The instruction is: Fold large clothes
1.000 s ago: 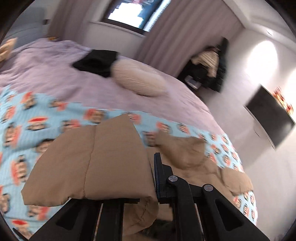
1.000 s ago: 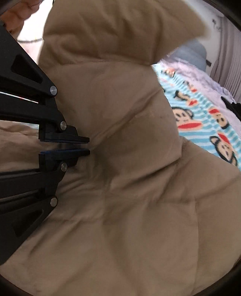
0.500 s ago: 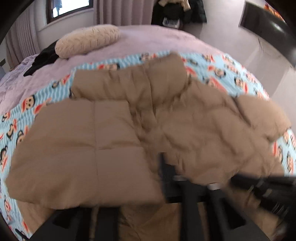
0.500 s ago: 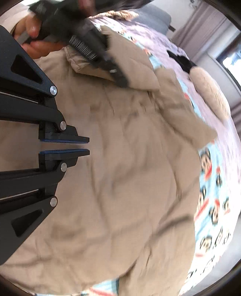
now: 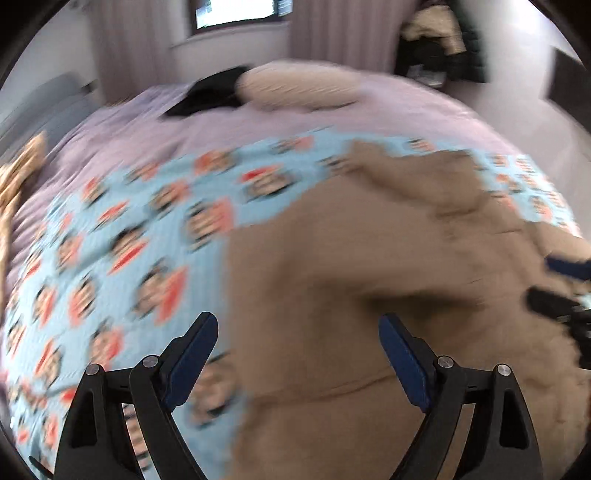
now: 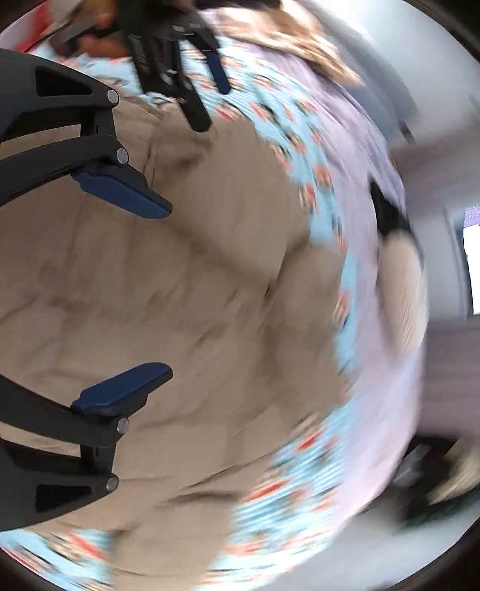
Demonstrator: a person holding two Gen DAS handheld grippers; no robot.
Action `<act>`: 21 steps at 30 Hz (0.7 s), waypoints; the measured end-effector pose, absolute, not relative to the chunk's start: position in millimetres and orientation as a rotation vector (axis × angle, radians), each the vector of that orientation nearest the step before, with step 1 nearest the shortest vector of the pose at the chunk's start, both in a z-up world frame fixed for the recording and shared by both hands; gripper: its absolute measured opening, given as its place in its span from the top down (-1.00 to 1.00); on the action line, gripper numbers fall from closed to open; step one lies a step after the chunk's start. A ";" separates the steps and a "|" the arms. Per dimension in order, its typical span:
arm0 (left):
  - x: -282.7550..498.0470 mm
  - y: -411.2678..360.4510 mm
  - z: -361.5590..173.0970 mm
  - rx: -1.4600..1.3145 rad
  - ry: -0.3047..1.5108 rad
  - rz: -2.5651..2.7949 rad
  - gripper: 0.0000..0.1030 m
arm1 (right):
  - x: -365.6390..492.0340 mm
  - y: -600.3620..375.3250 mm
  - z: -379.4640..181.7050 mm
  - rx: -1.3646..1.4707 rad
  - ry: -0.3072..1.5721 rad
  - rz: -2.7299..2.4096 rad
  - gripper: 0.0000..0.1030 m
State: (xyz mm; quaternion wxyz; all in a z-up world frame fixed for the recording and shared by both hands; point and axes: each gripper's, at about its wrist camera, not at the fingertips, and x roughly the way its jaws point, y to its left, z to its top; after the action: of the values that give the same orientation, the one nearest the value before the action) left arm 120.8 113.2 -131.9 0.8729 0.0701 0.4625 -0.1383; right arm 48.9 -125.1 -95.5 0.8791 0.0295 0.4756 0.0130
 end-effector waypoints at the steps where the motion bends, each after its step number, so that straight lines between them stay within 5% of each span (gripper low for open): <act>1: 121.0 128.9 -140.8 0.140 1.002 -0.253 -0.75 | 53.4 -109.1 -95.1 0.008 0.983 0.050 -0.61; 9: 112.8 142.6 -209.8 0.256 1.103 -0.130 -0.75 | 107.2 4.7 -141.2 -0.441 0.957 0.030 -0.60; 11: 125.0 142.2 -211.1 0.222 1.072 -0.037 -0.75 | 119.9 6.9 -144.5 -0.474 0.916 -0.023 -0.23; 12: 130.1 146.0 -210.8 0.169 1.073 -0.015 -0.75 | 125.4 4.5 -139.8 -0.458 0.886 -0.054 0.68; 13: 132.2 149.2 -211.0 0.134 1.079 0.000 -0.75 | 125.0 -7.5 -133.3 -0.413 0.869 -0.089 0.92; 17: 130.9 156.1 -214.2 0.085 1.074 0.018 -0.75 | 116.3 -90.9 -106.7 0.051 0.847 -0.233 0.92; 21: 132.2 153.7 -214.4 0.105 1.093 0.005 -0.79 | 88.8 -185.1 -151.2 0.579 0.969 -0.303 0.92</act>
State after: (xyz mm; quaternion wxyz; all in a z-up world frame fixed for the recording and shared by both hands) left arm 132.2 153.7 -214.4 0.8530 0.0500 0.5195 0.0022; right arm 88.8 -185.1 -151.2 0.8340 0.2732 0.4576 -0.1431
